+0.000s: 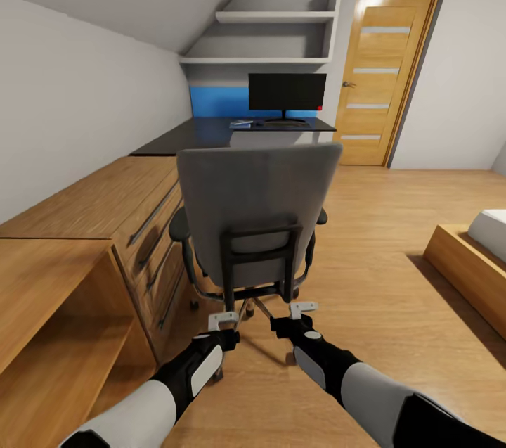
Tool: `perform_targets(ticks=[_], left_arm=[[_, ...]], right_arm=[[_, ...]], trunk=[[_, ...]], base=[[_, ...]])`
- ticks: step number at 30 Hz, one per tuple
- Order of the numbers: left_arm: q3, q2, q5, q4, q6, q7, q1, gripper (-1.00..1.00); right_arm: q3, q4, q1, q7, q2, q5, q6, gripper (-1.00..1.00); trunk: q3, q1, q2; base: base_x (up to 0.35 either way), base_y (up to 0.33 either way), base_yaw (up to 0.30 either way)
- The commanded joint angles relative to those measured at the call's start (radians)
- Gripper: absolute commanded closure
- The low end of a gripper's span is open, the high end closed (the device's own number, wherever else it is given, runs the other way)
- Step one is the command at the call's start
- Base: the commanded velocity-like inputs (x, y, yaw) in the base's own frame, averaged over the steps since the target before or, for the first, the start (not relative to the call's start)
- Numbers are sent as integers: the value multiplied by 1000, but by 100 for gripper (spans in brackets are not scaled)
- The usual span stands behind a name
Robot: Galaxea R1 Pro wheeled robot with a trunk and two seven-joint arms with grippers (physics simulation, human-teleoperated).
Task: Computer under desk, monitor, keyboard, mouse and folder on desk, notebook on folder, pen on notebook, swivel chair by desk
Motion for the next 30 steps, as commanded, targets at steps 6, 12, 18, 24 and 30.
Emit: perform_targets(ticks=[6,12,18,24,30], left_arm=[[-4,0,2,15,-1,6,-1,-100],[-4,0,-1,16,-98,1,-1,-100],[-4,0,-4,17,-266,0,-1,-100],[-4,0,-6,19,-345,-2,-1,-100],[-5,0,-6,20,-358,-1,-1,-100]], right_arm=[[7,-1,-13,-4,-1,-11,2,-100],[7,-1,-26,-7,-5,-11,-48,-100],[10,17,-29,-9,-13,-11,-111,-100],[13,29,-30,-9,-19,-11,-137,-100],[14,32,-30,-9,-20,-11,-159,-100]], trunk=[[-20,23,-43],[-32,38,-71],[-32,38,-71],[-32,38,-71],[-32,38,-71]], base=[[0,0,0],[0,0,0],[0,0,0],[0,0,0],[0,0,0]])
